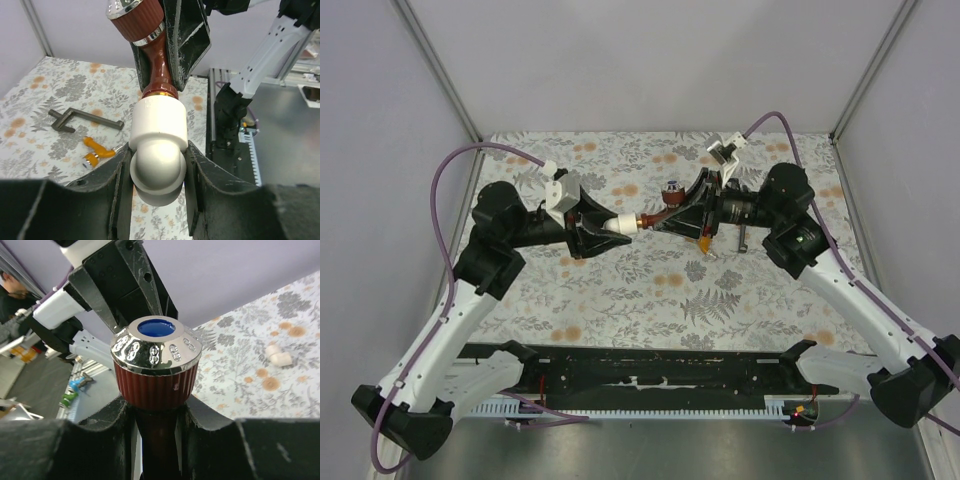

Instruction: Install the water faucets

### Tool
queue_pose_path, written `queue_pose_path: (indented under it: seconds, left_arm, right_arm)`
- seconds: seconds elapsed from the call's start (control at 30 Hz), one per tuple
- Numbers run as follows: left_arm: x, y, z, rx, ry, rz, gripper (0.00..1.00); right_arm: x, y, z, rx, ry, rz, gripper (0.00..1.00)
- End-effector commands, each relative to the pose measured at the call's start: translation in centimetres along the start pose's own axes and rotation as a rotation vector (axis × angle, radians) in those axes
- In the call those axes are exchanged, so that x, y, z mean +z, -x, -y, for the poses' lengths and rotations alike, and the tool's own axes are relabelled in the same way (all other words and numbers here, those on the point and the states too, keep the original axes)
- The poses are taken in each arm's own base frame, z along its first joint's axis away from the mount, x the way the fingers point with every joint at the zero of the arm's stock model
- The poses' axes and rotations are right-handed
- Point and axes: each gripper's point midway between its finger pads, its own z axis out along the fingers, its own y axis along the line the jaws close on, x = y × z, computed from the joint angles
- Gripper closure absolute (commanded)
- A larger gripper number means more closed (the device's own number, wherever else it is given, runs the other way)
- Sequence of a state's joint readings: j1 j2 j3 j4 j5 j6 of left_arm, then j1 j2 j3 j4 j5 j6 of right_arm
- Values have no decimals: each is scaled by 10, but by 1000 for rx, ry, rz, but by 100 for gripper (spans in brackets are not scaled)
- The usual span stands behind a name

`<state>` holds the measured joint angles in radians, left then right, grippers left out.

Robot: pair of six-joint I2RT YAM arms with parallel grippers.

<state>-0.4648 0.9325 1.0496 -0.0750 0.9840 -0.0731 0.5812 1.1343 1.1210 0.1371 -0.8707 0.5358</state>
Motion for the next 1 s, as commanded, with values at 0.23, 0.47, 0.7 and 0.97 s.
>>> queue_pose_path:
  seconds: [0.23, 0.47, 0.7, 0.97]
  left_arm:
    - [-10, 2, -5, 393, 70, -62, 98]
    - [-17, -23, -10, 468, 184, -131, 98]
    - [-22, -47, -19, 550, 290, -216, 98]
    - [-27, -57, -22, 535, 353, -196, 98]
  right_arm:
    - [19, -43, 34, 483, -139, -40, 100]
    - [25, -73, 48, 745, -150, -53, 100]
    - [27, -99, 57, 892, -188, -86, 100]
    - [27, -110, 61, 923, -196, -100, 87]
